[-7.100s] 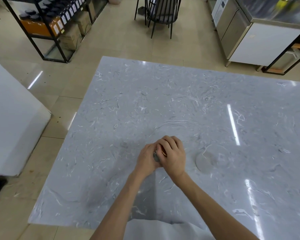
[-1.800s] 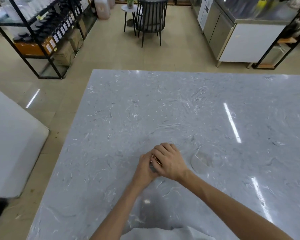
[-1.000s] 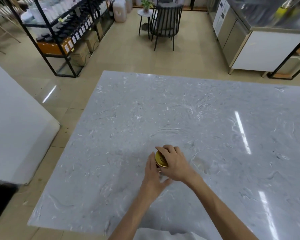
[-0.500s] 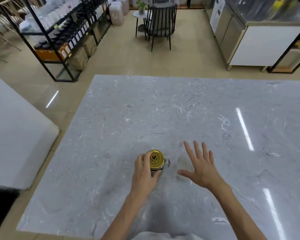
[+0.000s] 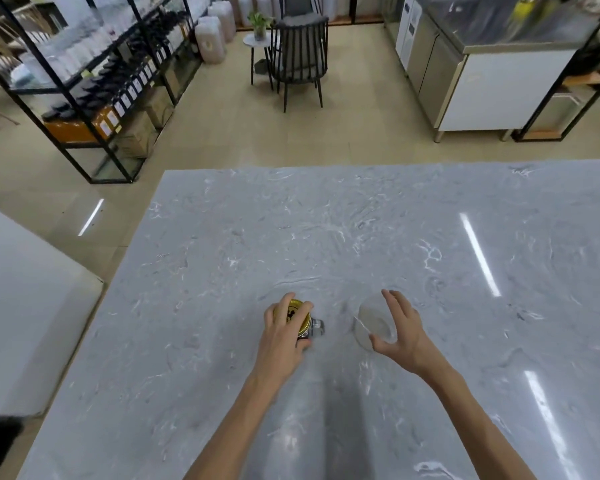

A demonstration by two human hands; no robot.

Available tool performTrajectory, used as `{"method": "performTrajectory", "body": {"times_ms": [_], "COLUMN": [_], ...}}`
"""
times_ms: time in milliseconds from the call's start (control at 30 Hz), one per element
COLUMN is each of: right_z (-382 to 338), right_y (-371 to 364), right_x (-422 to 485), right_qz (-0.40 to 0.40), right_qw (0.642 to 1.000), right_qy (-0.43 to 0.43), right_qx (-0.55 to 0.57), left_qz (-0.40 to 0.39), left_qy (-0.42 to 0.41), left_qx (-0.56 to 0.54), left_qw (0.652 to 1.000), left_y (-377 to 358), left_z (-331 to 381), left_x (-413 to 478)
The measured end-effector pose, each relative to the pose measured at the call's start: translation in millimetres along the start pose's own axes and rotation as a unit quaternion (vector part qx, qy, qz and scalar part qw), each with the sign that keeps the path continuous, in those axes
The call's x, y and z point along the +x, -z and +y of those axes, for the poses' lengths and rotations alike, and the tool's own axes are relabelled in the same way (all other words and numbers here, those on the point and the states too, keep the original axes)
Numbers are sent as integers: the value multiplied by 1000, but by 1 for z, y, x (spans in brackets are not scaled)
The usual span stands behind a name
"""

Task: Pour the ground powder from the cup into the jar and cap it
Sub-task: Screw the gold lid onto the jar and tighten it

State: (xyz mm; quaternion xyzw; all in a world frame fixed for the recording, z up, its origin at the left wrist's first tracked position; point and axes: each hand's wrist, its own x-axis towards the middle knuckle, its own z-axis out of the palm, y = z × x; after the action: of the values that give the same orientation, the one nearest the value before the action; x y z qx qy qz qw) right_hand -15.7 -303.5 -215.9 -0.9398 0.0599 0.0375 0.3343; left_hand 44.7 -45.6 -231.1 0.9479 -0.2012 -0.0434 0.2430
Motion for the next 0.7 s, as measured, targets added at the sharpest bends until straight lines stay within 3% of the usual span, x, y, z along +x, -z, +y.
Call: {"method": "performTrajectory", "body": {"times_ms": [267, 700], "right_z": [10, 32], "right_y": [8, 39], "right_x": [75, 207], "right_qz": [-14, 2], "right_qw": [1000, 998], "right_qy": [21, -17], "right_qx": [-13, -68], "left_qz": [-12, -49], "left_qy": [-4, -2], "left_qx": [-2, -15], "left_qw": [1000, 999], "left_y": [2, 9], "left_z": [-8, -8], "left_x": [86, 235]}}
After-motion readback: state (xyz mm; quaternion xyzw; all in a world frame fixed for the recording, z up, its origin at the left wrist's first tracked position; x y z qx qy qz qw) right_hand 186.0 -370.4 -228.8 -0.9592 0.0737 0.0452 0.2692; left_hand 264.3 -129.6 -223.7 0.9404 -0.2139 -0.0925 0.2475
